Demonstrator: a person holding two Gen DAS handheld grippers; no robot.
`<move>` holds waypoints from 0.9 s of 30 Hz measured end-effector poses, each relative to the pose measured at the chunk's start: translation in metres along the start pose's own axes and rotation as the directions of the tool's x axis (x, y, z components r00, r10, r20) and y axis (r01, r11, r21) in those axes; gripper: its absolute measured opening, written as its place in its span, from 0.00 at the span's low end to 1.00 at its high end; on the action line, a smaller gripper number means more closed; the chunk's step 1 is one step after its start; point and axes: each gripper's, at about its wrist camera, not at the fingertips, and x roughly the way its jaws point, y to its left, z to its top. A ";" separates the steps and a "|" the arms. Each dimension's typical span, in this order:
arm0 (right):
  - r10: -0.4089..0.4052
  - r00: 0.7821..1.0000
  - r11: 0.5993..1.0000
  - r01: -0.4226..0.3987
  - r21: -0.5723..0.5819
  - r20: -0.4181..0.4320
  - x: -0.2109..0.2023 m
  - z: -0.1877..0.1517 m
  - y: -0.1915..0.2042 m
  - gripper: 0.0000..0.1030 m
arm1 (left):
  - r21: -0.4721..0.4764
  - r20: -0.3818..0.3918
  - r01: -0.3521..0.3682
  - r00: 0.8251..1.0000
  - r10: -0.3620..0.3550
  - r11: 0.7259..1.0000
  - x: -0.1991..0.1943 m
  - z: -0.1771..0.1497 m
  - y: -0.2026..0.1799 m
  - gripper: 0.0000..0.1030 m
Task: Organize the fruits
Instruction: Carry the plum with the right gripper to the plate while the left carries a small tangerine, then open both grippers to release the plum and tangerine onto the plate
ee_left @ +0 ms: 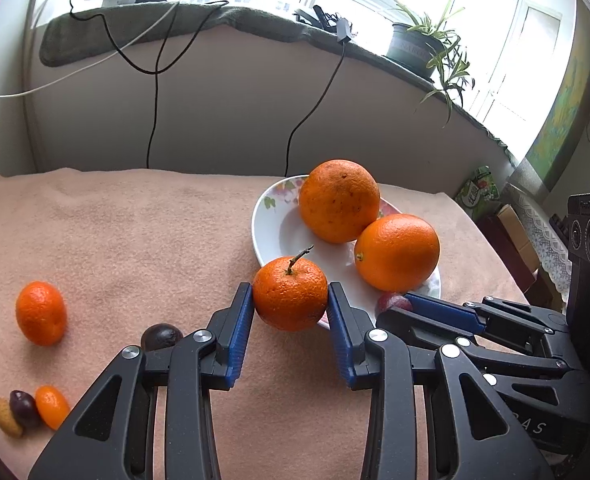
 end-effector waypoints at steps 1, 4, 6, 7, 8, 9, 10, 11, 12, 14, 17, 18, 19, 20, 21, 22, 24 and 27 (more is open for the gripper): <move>-0.002 1.000 1.000 0.002 0.000 0.000 0.000 0.000 -0.001 0.25 | 0.002 -0.002 0.002 1.000 -0.002 1.000 0.001 0.001 -0.001 0.34; -0.006 1.000 1.000 0.006 0.001 -0.003 0.001 0.000 -0.002 0.25 | 0.011 -0.007 0.002 1.000 -0.002 1.000 0.004 0.002 -0.004 0.34; -0.011 1.000 1.000 0.011 -0.002 -0.002 0.002 0.000 -0.002 0.25 | 0.013 -0.007 -0.001 1.000 0.001 1.000 0.005 0.003 -0.005 0.34; -0.014 1.000 1.000 0.014 -0.003 -0.002 0.002 0.000 -0.002 0.25 | 0.014 -0.007 -0.001 1.000 0.001 1.000 0.006 0.003 -0.005 0.34; -0.016 1.000 1.000 0.016 -0.004 0.000 0.001 -0.001 -0.002 0.25 | 0.015 -0.006 -0.005 1.000 0.005 1.000 0.006 0.004 -0.005 0.34; -0.017 1.000 1.000 0.017 -0.005 0.001 0.001 -0.001 -0.002 0.25 | 0.016 -0.006 -0.007 1.000 0.007 1.000 0.006 0.004 -0.006 0.35; -0.018 1.000 1.000 0.018 -0.007 0.000 0.001 -0.001 -0.002 0.25 | 0.017 -0.007 -0.008 1.000 0.008 1.000 0.006 0.005 -0.006 0.35; -0.019 1.000 1.000 0.019 -0.008 -0.001 0.002 0.000 -0.002 0.25 | 0.017 -0.008 -0.010 1.000 0.010 1.000 0.007 0.006 -0.006 0.35; -0.020 1.000 1.000 0.020 -0.009 -0.003 0.002 0.000 -0.001 0.25 | 0.018 -0.008 -0.011 1.000 0.011 1.000 0.007 0.006 -0.006 0.35; -0.018 1.000 1.000 0.018 -0.005 -0.003 0.003 0.000 -0.002 0.25 | 0.022 -0.007 -0.015 1.000 0.015 1.000 0.006 0.006 -0.006 0.35; -0.017 1.000 1.000 0.017 -0.008 -0.002 0.003 0.000 -0.002 0.25 | 0.030 -0.005 -0.016 1.000 0.017 0.999 0.007 0.007 -0.008 0.35; -0.020 1.000 1.000 0.020 -0.010 -0.002 0.003 0.000 -0.001 0.25 | 0.034 -0.006 -0.019 1.000 0.019 0.999 0.007 0.007 -0.008 0.35; -0.023 1.000 1.000 0.023 -0.012 -0.001 0.003 0.000 -0.001 0.25 | 0.037 -0.007 -0.020 1.000 0.020 0.999 0.007 0.007 -0.009 0.35; -0.025 1.000 1.000 0.025 -0.013 -0.001 0.002 0.000 -0.001 0.25 | 0.038 -0.007 -0.022 1.000 0.022 0.999 0.008 0.007 -0.009 0.35; -0.028 1.000 1.000 0.028 -0.012 0.000 0.002 0.000 -0.001 0.25 | 0.039 -0.004 -0.027 1.000 0.027 0.999 0.008 0.008 -0.009 0.38; -0.030 1.000 0.999 0.030 -0.010 0.003 0.001 0.000 -0.002 0.25 | 0.040 0.000 -0.030 1.000 0.030 0.999 0.007 0.008 -0.010 0.39; -0.038 0.999 0.999 0.038 -0.005 0.009 -0.001 0.000 -0.003 0.30 | 0.039 0.007 -0.036 0.999 0.035 0.999 0.006 0.009 -0.009 0.43; -0.044 0.999 0.999 0.044 0.008 0.018 -0.004 0.000 -0.007 0.49 | 0.027 0.020 -0.044 0.999 0.043 0.999 0.002 0.011 -0.006 0.50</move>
